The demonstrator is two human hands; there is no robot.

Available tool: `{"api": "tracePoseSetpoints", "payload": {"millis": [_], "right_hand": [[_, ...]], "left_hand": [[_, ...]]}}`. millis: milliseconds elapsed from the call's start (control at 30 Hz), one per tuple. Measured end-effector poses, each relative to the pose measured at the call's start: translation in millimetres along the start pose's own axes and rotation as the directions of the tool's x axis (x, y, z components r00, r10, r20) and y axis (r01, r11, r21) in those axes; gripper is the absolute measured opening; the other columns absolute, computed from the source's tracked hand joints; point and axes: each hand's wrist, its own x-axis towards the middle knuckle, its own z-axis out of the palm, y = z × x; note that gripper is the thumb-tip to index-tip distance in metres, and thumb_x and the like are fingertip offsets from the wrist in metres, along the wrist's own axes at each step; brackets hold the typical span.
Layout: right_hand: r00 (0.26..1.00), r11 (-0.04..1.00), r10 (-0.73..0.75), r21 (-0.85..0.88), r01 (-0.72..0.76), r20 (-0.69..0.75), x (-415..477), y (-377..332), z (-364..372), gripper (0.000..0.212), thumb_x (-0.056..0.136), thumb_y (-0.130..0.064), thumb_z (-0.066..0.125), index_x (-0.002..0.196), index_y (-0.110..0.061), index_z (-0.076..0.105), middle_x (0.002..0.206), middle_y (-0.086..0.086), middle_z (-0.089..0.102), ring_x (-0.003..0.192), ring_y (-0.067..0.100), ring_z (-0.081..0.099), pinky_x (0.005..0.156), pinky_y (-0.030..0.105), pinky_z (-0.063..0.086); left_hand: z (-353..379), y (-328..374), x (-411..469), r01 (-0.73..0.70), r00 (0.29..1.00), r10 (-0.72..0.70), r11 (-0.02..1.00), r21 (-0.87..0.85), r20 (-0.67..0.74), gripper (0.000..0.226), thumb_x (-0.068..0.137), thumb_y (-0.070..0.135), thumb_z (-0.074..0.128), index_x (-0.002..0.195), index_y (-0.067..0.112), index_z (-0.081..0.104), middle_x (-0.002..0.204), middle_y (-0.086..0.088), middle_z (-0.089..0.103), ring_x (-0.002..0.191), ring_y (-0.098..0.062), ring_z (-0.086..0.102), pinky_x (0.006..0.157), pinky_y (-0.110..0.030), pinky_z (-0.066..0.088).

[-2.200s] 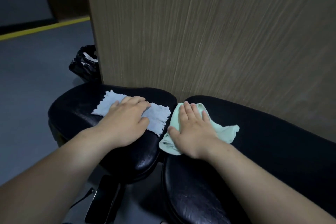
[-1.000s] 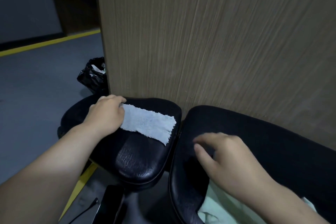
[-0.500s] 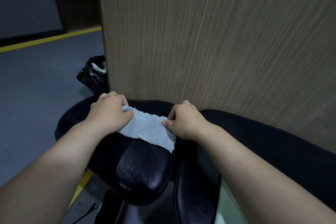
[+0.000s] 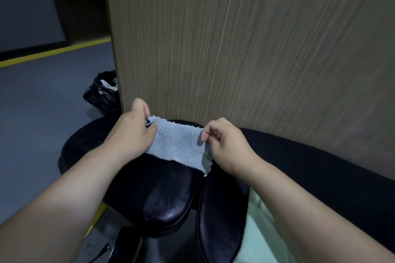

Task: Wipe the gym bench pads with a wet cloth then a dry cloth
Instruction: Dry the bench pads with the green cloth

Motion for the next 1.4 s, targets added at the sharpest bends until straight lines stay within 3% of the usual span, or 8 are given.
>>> {"api": "tracePoseSetpoints", "payload": {"millis": [333,433,600,733,833,1067,1200,1400], "right_hand": [[0.981,0.986,0.164,-0.009,-0.166,-0.105,-24,32,-52,0.024,0.086,-0.005,0.057,0.09,-0.02,0.076,0.105,-0.012,0.057,0.087,0.004,0.059,0.073,0.013,0.044],[0.969,0.966,0.234,-0.096,-0.241,-0.077,-31,43,-74,0.024,0.083,-0.007,0.06,0.098,-0.018,0.076,0.113,-0.011,0.056,0.1,0.006,0.059,0.082,0.017,0.046],[0.968,0.919,0.241,-0.303,-0.253,-0.078,-42,65,-101,0.027,0.089,-0.005,0.054,0.104,-0.012,0.075,0.118,-0.007,0.051,0.097,0.007,0.051,0.065,-0.001,0.037],[0.974,0.898,0.216,-0.377,-0.227,-0.071,-51,85,-115,0.023,0.092,-0.007,0.056,0.103,-0.011,0.075,0.122,-0.001,0.047,0.1,0.007,0.044,0.065,-0.005,0.03],[0.974,0.884,0.217,-0.41,-0.227,-0.07,-57,100,-120,0.023,0.094,-0.009,0.055,0.109,-0.009,0.074,0.128,0.003,0.047,0.105,0.008,0.046,0.076,0.003,0.029],[0.964,0.877,0.263,-0.407,-0.254,-0.037,-72,117,-126,0.047,0.095,-0.023,0.058,0.141,-0.013,0.051,0.158,0.004,0.025,0.138,0.018,0.039,0.099,0.015,0.028],[0.974,0.904,0.227,-0.365,-0.221,-0.029,-88,108,-133,0.069,0.093,-0.036,0.061,0.153,-0.023,0.029,0.163,-0.002,0.008,0.15,0.015,0.011,0.119,0.031,0.02],[0.994,0.92,0.079,-0.391,-0.041,0.082,-120,69,-144,0.076,0.089,-0.053,0.06,0.153,-0.029,0.027,0.162,-0.016,0.009,0.148,0.0,-0.005,0.12,0.024,0.009]], "left_hand": [[40,47,-10,-0.221,0.972,0.226,0.972,-0.077,0.068,0.033,0.088,0.001,0.055,0.081,0.032,0.046,0.087,0.011,0.053,0.067,-0.007,0.052,0.058,-0.023,0.039],[59,63,-16,-0.197,0.961,0.215,0.974,-0.113,0.175,0.031,0.09,-0.001,0.047,0.097,0.029,0.055,0.103,0.013,0.051,0.084,0.009,0.054,0.061,-0.01,0.04],[89,89,-22,-0.243,0.953,0.262,0.961,-0.132,0.155,0.033,0.093,0.005,0.055,0.119,0.025,0.05,0.113,0.008,0.048,0.097,-0.004,0.051,0.072,-0.004,0.034],[107,105,-24,-0.272,0.948,0.288,0.954,-0.127,0.132,0.019,0.092,0.006,0.059,0.098,0.024,0.054,0.103,0.011,0.048,0.077,-0.005,0.053,0.064,-0.011,0.038],[121,106,-21,-0.302,0.938,0.317,0.946,-0.121,0.141,0.023,0.09,-0.001,0.056,0.089,0.019,0.066,0.103,0.013,0.055,0.085,-0.006,0.056,0.073,-0.014,0.041],[130,106,-21,-0.266,0.922,0.247,0.964,0.024,0.298,0.043,0.1,0.016,0.047,0.142,0.018,0.053,0.157,-0.002,0.035,0.145,-0.016,0.031,0.117,-0.028,0.025],[121,110,-29,-0.283,0.903,0.214,0.949,0.14,0.373,0.056,0.103,0.035,0.043,0.155,0.03,0.027,0.164,0.0,0.018,0.151,-0.017,0.01,0.123,-0.046,0.012],[99,127,-51,-0.319,0.901,0.238,0.93,0.182,0.361,0.061,0.1,0.047,0.042,0.156,0.029,0.024,0.164,0.003,0.019,0.15,-0.014,0.01,0.122,-0.047,0.013]]}}
